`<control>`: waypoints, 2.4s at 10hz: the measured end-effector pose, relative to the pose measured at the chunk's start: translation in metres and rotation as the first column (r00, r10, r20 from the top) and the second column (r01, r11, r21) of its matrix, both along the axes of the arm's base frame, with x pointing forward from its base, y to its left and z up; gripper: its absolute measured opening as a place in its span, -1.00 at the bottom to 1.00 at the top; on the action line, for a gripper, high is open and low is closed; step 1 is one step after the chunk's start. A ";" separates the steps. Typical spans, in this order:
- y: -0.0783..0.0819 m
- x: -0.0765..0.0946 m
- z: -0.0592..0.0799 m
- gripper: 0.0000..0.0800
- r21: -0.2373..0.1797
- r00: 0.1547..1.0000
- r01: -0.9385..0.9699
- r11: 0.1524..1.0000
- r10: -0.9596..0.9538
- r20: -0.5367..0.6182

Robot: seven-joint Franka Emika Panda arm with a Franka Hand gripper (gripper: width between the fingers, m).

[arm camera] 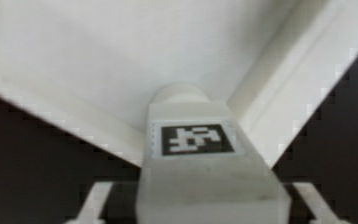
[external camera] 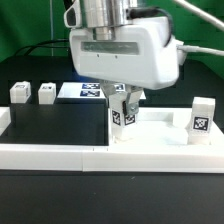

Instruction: Assemble square table

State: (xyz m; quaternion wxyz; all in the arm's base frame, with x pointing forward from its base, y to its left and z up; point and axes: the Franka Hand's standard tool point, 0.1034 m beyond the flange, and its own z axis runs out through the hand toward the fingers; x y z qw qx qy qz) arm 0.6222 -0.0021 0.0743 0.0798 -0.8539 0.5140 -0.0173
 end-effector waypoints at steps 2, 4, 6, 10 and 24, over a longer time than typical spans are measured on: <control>0.001 -0.001 -0.001 -0.27 0.078 0.958 0.287 0.955 -0.284 -0.047; 0.004 -0.001 0.001 -0.27 0.115 0.858 0.513 0.851 -0.503 -0.104; 0.005 -0.001 0.000 -0.07 0.122 0.826 0.562 0.818 -0.549 -0.127; 0.007 -0.005 -0.003 0.60 0.107 0.925 0.378 0.920 -0.368 -0.096; 0.004 -0.001 -0.003 -0.28 0.024 0.928 -0.368 0.930 0.368 -0.049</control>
Offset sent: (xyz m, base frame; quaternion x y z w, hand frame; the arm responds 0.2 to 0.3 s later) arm 0.0210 0.0115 0.0209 0.0564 -0.0295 0.3206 0.9451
